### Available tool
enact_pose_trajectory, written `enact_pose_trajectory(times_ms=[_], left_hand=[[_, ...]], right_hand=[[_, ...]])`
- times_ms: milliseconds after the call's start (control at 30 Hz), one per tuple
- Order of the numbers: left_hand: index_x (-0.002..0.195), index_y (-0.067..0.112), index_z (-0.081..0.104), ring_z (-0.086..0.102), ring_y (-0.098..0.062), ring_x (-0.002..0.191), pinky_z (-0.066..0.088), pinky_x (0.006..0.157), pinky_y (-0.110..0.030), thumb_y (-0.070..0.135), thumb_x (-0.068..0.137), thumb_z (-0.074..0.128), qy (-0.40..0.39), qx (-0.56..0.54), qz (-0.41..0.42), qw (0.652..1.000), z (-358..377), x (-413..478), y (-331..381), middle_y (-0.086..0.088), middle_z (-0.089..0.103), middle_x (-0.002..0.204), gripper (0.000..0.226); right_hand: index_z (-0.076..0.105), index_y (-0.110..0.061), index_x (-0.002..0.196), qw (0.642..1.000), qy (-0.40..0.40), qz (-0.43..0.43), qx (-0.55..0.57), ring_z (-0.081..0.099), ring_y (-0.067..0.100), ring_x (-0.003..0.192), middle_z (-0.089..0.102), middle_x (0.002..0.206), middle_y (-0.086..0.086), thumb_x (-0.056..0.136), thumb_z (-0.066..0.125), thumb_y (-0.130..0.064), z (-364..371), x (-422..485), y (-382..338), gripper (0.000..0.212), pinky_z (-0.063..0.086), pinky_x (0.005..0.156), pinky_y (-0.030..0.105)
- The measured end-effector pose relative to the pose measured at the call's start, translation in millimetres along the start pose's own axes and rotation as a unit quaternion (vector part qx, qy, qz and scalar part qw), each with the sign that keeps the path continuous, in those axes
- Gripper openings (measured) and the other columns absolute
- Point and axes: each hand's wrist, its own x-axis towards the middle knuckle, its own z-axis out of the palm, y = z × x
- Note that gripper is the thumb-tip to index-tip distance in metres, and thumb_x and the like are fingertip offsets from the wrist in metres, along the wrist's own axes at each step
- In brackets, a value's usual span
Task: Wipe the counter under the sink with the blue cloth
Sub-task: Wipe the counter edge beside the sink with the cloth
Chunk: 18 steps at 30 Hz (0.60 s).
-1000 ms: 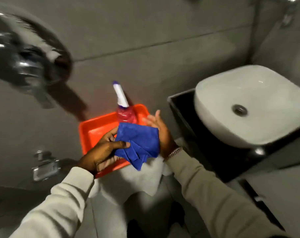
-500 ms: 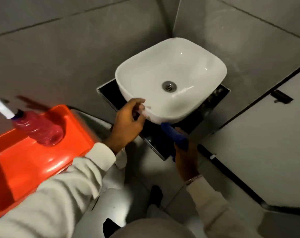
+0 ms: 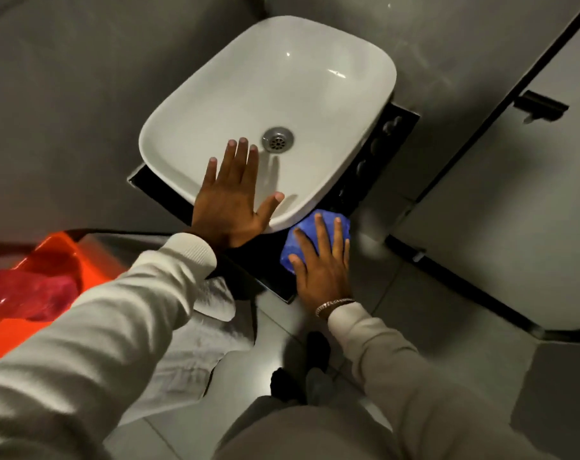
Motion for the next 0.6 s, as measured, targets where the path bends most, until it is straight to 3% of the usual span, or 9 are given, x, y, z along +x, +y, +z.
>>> enact_pose_trajectory(times_ms=[100,233,333,500,600], left_hand=[[0.150,0.009,-0.002,-0.008,-0.026,0.150,0.003,0.121,-0.051,0.065,0.086,0.016,-0.020,0.008,0.018,1.000,-2.8,1.7,0.4,-0.013,-0.005,0.162,0.088],[0.150,0.008,-0.005,-0.009,-0.024,0.150,0.001,0.121,-0.051,0.066,0.087,0.017,-0.024,0.006,0.015,1.000,-2.8,2.8,-1.3,-0.012,-0.007,0.162,0.088],[0.149,0.007,-0.006,-0.009,-0.025,0.150,0.000,0.121,-0.051,0.066,0.087,0.018,-0.026,0.007,0.018,0.999,-3.1,2.3,-0.7,-0.013,-0.007,0.162,0.088],[0.149,0.009,-0.009,-0.011,-0.022,0.149,-0.002,0.121,-0.050,0.072,0.084,0.014,-0.036,-0.010,0.010,0.999,-1.1,2.6,-1.3,-0.010,-0.010,0.162,0.094],[0.150,0.008,-0.008,-0.010,-0.021,0.150,-0.003,0.121,-0.049,0.077,0.079,0.010,-0.031,-0.025,-0.016,0.999,1.6,1.9,13.3,-0.008,-0.009,0.163,0.100]], right_hand=[[0.050,-0.020,0.142,0.999,0.034,0.033,0.020,0.019,0.044,0.149,0.034,0.159,0.012,0.096,0.040,-0.042,11.1,-15.2,-35.3,0.052,0.021,0.115,0.067],[0.053,-0.026,0.139,0.995,0.011,-0.095,-0.033,0.037,0.032,0.145,0.047,0.153,0.003,0.094,0.045,-0.039,21.3,-40.6,-47.5,0.048,0.027,0.112,0.070],[0.048,-0.033,0.142,0.987,-0.028,-0.137,-0.081,0.032,0.030,0.148,0.040,0.157,-0.001,0.094,0.044,-0.042,6.3,-23.8,-8.7,0.049,0.027,0.113,0.067],[0.043,-0.027,0.146,0.998,-0.008,0.050,0.026,0.000,0.038,0.153,0.010,0.166,0.013,0.098,0.043,-0.035,-9.1,15.7,4.4,0.048,0.015,0.119,0.062],[0.048,-0.023,0.142,0.998,0.005,0.049,0.035,0.004,0.043,0.152,0.017,0.164,0.017,0.095,0.046,-0.032,2.7,4.7,-20.3,0.048,0.017,0.119,0.063]])
